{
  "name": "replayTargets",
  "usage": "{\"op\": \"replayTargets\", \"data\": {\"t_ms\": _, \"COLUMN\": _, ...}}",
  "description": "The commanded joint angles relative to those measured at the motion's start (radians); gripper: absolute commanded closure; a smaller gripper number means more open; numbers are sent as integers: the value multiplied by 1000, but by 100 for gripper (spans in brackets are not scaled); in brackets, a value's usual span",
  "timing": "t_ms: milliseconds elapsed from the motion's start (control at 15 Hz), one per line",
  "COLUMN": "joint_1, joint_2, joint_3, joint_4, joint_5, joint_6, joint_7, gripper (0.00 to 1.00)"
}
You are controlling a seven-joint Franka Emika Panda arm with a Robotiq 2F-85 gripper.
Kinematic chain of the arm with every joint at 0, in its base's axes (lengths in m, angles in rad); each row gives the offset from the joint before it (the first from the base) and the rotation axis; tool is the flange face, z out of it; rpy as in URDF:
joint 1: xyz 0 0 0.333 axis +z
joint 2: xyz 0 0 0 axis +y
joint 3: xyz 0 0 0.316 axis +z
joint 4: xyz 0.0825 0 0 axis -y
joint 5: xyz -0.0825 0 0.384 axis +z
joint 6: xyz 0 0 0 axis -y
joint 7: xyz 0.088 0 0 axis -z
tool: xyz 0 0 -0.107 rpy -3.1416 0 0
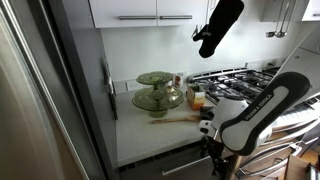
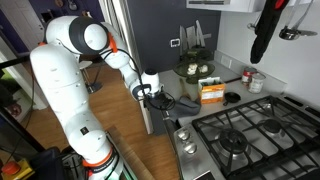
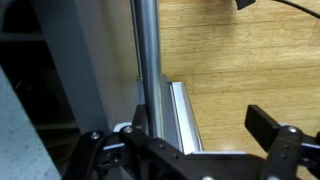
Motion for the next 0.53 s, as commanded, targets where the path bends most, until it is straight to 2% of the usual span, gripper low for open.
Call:
{"op": "replayTargets", "data": {"t_ms": 0, "joint_1": -5, "joint_2": -26, "joint_3": 74, "joint_4": -84, "joint_5": 221, "joint_6": 38, "joint_7": -129, "gripper": 0}}
{"op": "replayTargets", "data": {"t_ms": 200, "joint_1": 2, "joint_2": -70, "joint_3": 105, "joint_4": -122, "joint_5": 355, "joint_6": 24, "joint_7": -234, "gripper": 0}}
{"op": "replayTargets", "data": {"t_ms": 267, "joint_1": 9, "joint_2": -7, "joint_3": 91, "joint_4": -72, "joint_5": 343, "joint_6": 30, "joint_7": -248, "gripper": 0}}
{"op": "replayTargets", "data": {"t_ms": 467, "joint_1": 14, "joint_2": -8, "joint_3": 93, "joint_4": -84, "joint_5": 344, "joint_6": 11, "joint_7": -299, "gripper": 0}}
